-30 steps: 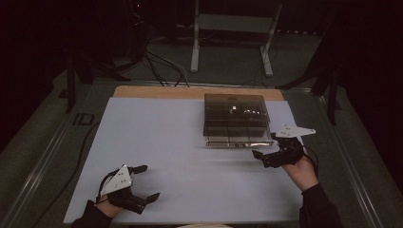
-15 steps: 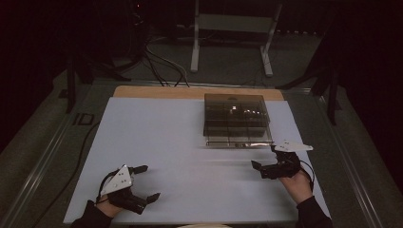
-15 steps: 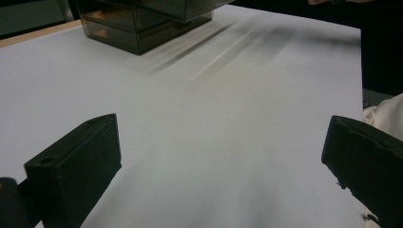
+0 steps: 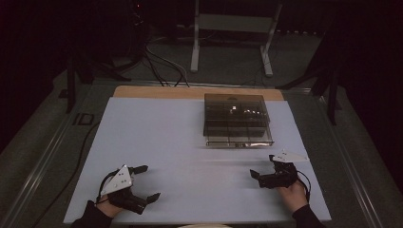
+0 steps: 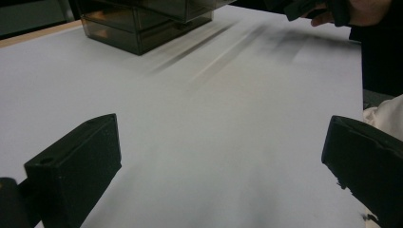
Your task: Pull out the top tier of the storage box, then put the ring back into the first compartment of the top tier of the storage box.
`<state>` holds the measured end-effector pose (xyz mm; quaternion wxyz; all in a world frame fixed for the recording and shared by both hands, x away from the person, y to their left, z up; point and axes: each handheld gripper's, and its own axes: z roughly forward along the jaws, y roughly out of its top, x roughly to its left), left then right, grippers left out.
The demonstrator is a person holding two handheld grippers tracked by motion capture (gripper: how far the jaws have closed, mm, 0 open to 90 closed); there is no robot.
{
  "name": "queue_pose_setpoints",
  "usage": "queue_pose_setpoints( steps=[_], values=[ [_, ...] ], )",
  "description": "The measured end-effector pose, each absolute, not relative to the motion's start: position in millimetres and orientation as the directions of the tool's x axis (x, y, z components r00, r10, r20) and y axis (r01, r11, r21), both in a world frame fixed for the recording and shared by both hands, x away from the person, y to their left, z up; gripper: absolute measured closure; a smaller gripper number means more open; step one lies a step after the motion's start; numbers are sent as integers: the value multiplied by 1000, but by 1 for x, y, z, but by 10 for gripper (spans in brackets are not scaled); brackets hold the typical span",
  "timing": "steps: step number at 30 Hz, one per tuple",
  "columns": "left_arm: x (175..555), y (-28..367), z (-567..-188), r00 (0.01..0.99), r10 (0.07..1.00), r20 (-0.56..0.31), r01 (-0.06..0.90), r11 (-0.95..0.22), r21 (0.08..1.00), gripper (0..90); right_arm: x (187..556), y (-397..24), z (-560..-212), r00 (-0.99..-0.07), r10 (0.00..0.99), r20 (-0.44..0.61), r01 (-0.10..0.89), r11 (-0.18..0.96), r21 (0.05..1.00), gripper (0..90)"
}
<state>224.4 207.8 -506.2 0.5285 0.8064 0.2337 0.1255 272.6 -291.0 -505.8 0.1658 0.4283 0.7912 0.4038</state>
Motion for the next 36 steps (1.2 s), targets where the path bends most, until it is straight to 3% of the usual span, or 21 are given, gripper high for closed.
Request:
queue_pose_setpoints(
  steps=[36],
  values=[
    [222,213,-494,844,534,-56,247,-294,923,9,275,-286,-508,-612,785,92,534,324,781,0]
  ],
)
